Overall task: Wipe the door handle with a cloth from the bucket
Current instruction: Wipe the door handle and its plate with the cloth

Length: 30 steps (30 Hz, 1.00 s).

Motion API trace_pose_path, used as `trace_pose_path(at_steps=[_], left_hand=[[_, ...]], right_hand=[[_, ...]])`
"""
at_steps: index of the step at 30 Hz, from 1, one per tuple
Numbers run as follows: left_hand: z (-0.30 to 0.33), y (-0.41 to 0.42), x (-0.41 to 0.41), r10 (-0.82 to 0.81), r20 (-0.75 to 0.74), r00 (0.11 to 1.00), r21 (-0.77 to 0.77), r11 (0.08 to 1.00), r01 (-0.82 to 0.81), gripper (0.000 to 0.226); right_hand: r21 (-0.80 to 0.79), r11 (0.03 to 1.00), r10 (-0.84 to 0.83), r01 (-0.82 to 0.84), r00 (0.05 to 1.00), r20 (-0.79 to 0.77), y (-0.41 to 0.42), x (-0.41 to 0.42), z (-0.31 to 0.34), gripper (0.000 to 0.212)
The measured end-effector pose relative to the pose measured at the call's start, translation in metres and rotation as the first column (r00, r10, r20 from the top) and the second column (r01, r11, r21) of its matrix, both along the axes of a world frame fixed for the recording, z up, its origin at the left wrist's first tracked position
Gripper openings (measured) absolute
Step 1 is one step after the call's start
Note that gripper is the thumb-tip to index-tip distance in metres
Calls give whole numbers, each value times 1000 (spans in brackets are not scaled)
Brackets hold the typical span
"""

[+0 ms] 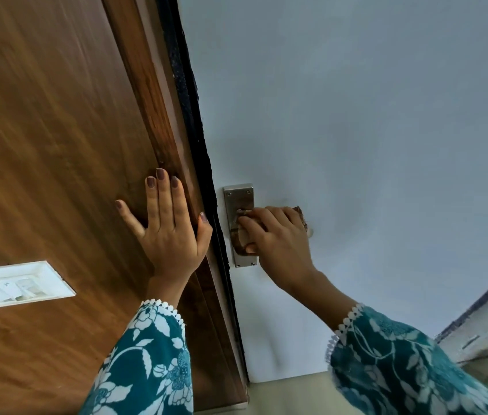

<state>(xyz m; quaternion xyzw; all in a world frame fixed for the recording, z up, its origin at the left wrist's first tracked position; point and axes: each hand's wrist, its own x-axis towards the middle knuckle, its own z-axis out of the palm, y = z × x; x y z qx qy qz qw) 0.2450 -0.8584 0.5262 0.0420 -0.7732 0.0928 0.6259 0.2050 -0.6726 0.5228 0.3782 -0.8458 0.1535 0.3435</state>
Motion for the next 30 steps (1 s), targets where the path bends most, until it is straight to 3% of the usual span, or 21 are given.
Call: trace_pose_path(at_steps=[7, 11, 17, 23, 30], left_hand=[[-1, 0, 0, -1, -2, 1000, 3, 1000, 1, 75], [-4, -5, 3, -13, 28, 1000, -27, 1000, 14, 77], [-5, -5, 2, -1, 16, 1000, -34, 999, 1, 77], [-5, -4, 2, 3, 4, 1000, -43, 999, -2, 76], [-1, 0, 5, 10, 25, 1000, -12, 1000, -9, 76]], right_hand=[[49, 999, -18, 17, 1000, 12, 16, -13, -6, 36], [25, 998, -67, 66, 997, 39, 38, -26, -12, 48], [-150, 987, -11, 51, 966, 258, 68, -38, -21, 53], [-478, 875, 208, 76, 833, 513, 71, -32, -22, 46], [-664, 711, 419, 234, 617, 666, 72, -20, -28, 37]])
